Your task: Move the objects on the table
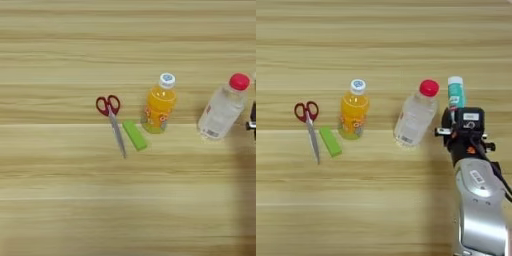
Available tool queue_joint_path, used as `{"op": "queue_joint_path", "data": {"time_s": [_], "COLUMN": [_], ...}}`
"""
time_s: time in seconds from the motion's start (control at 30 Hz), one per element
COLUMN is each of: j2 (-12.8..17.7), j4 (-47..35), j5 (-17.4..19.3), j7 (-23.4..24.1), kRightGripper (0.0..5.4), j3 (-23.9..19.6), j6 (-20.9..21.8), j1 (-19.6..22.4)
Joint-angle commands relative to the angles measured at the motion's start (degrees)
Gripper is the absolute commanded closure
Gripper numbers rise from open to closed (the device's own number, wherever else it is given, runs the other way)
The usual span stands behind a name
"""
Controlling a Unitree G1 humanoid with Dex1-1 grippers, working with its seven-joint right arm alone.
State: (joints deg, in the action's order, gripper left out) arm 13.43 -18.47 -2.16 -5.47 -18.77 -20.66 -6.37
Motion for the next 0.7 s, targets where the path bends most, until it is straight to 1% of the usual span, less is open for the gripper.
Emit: {"op": "queue_joint_path", "data": {"time_s": [0.03,0.27,0.43,0.57,0.7], "j2": [2.12,3.14,3.92,4.52,4.68], "j4": [1.45,5.58,8.02,9.05,9.55], "j5": [-1.21,-2.18,-3.77,-4.90,-5.15], "j7": [-0.29,-0.36,-0.69,-1.13,-1.72], "kRightGripper": [3.72,3.72,3.72,3.72,3.72], "j3": [1.59,2.91,4.35,5.56,6.16], "j6": [2.10,2.18,1.96,1.21,0.29], "j1": [1.49,1.35,1.06,0.65,0.35]}}
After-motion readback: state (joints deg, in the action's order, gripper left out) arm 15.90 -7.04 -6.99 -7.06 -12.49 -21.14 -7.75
